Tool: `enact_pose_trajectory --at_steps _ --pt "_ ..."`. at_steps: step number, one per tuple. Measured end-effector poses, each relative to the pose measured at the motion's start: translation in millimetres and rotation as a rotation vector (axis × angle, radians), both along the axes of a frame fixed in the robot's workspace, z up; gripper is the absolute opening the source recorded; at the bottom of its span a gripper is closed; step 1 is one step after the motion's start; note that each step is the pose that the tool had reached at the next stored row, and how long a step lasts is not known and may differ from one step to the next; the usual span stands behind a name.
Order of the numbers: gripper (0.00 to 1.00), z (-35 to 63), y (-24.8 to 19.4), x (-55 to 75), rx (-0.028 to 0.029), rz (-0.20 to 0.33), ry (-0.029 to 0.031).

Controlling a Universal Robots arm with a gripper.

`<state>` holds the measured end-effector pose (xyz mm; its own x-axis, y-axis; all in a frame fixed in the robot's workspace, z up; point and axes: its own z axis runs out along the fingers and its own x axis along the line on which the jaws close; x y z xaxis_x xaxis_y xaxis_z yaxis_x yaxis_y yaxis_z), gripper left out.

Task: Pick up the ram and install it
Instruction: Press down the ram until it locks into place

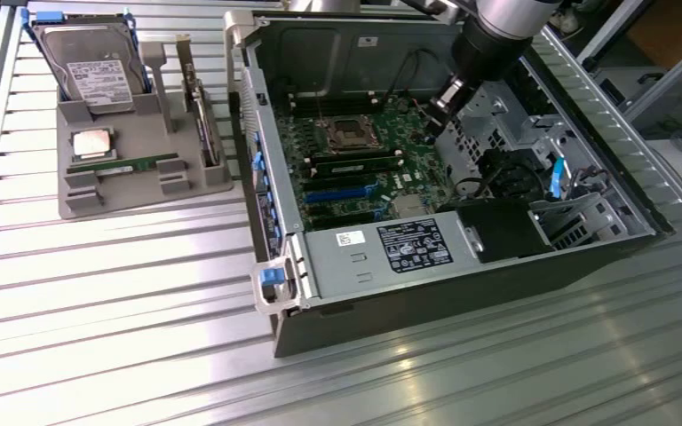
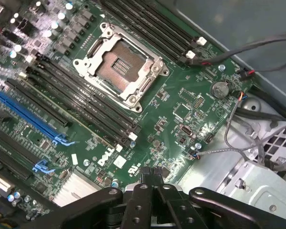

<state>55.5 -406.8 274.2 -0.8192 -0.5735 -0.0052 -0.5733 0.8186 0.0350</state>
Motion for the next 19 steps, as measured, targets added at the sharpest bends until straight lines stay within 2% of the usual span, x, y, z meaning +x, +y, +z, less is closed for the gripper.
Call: enact_pose_trajectory --at_steps 11,12,14,19 --pt "0.11 -0.8 0.0 0.0 -0.0009 -0.291 -0.0001" --pt "0.11 -1.0 0.0 0.0 -0.0018 -0.341 -0.0002" --pt "0.11 -1.2 0.0 0.0 -0.0023 -0.371 -0.0002" --pt "0.11 -1.4 0.0 0.0 -0.0027 -0.494 -0.0001"
